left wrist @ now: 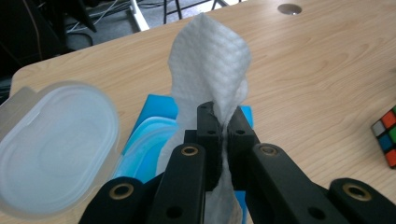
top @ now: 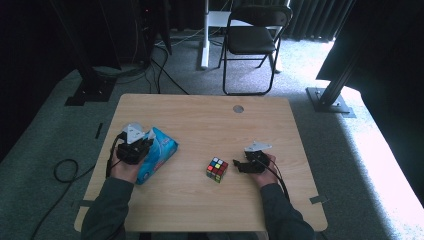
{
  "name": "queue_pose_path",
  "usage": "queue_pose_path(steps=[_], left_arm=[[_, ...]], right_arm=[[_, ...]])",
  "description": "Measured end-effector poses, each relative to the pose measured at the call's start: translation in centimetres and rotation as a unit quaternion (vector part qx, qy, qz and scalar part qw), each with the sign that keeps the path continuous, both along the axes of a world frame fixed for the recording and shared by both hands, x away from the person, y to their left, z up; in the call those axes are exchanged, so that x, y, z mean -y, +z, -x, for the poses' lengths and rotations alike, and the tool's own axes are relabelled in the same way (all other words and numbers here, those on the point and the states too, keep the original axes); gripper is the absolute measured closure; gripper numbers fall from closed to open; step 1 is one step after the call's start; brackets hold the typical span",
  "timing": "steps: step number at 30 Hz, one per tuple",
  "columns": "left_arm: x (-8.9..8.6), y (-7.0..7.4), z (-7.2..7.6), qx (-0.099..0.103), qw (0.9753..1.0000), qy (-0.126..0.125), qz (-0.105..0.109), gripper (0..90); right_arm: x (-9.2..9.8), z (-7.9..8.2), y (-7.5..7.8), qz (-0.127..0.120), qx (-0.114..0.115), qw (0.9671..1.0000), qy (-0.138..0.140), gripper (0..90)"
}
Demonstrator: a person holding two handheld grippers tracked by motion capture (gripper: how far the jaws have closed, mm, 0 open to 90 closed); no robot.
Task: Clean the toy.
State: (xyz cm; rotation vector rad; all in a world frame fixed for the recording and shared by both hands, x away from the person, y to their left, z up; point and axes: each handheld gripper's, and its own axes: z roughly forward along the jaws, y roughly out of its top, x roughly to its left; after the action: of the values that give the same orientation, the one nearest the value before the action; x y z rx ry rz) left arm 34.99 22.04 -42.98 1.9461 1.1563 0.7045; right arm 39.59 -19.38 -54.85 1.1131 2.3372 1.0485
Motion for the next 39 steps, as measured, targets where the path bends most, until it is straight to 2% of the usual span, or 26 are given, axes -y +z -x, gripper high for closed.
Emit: queue_pose_path(steps=[8, 17, 25, 29, 34, 39], left_arm=[[0.7, 0.5, -0.1, 0.000, 0.9999, -0.013, -0.001, 87.3], [1.9, 1.6, 0.0, 0.010, 0.9989, -0.044, 0.016, 87.2], [2.6, 1.7, 0.1, 0.009, 0.9982, -0.057, 0.020, 87.2], [3.1, 2.3, 0.2, 0.018, 0.9968, -0.072, 0.029, 87.2], [4.0, 2.9, 0.2, 0.025, 0.9957, -0.085, 0.026, 87.2], [4.9, 2.9, 0.1, 0.025, 0.9945, -0.099, 0.026, 87.1]], right_arm=[[0.0, 0.0, 0.0, 0.000, 0.000, 1.0000, 0.000, 31.6], [0.0, 0.0, 0.0, -0.001, 0.000, 1.0000, -0.001, 31.6], [0.0, 0.0, 0.0, 0.000, 0.000, 1.0000, 0.000, 31.6], [0.0, 0.0, 0.0, 0.000, 0.000, 1.0000, 0.000, 31.6], [0.0, 0.0, 0.0, 0.000, 0.000, 1.0000, -0.001, 31.6], [0.0, 0.0, 0.0, 0.000, 0.000, 1.0000, 0.000, 31.6]])
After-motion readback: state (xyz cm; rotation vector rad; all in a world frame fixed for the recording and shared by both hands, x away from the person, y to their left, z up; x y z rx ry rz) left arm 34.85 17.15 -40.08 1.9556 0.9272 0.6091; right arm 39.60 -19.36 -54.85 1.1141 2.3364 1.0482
